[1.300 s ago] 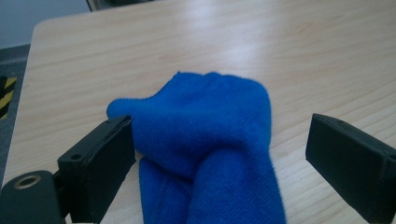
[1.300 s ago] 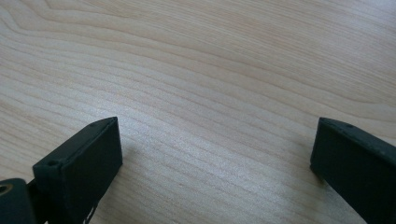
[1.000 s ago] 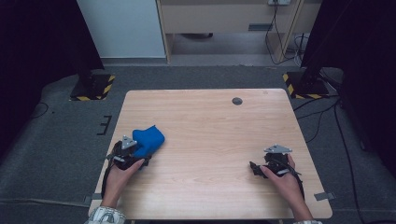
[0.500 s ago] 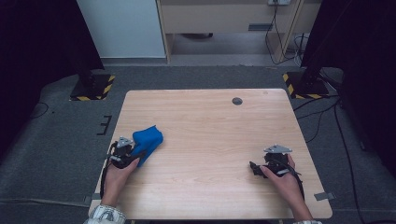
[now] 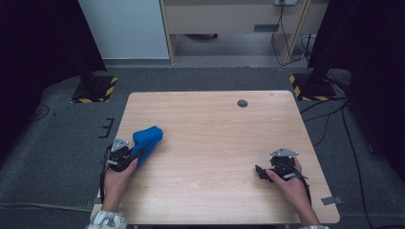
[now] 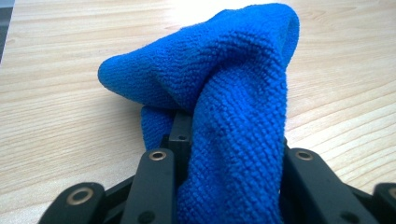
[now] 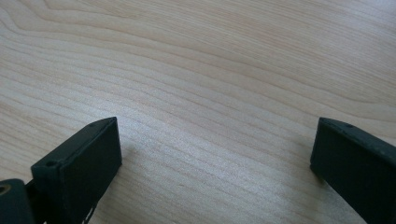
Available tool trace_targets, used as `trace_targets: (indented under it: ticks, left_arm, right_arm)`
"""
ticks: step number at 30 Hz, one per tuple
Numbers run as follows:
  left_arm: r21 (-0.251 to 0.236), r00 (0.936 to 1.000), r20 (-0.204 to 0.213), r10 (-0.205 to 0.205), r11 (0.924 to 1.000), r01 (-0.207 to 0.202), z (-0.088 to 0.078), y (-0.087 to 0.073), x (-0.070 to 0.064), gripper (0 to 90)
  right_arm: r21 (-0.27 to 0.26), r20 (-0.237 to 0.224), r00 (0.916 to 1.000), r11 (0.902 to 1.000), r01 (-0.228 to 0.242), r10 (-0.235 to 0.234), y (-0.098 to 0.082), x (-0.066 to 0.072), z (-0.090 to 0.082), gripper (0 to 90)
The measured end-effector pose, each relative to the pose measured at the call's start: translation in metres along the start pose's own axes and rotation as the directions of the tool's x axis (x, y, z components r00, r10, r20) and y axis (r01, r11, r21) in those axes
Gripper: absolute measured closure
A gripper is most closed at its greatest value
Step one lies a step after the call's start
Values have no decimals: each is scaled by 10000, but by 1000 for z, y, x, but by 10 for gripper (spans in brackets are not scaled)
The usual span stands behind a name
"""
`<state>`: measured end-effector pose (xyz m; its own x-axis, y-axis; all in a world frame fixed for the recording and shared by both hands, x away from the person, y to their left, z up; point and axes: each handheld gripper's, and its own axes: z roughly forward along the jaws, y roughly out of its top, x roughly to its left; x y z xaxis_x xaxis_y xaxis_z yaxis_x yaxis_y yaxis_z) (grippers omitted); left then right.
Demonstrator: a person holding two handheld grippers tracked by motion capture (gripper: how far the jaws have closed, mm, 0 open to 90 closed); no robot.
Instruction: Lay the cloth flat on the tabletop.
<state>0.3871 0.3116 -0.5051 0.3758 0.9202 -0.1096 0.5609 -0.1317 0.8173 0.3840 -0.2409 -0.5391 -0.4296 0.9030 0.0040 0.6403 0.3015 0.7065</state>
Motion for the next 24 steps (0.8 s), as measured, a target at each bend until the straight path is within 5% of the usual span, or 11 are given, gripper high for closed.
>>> trace_targets:
  ticks: [19, 24]
  left_arm:
    - [-392, 9984, 262, 504, 9980, -493, -5, 9, -21, 656]
    - [-294, 9937, 653, 911, 9956, -893, -2, 10, -44, 656]
  right_arm:
    - [-10, -6, 10000, 10000, 28, -28, 0, 0, 0, 19]
    - [-2, -19, 10000, 10000, 9, -9, 0, 0, 0, 18]
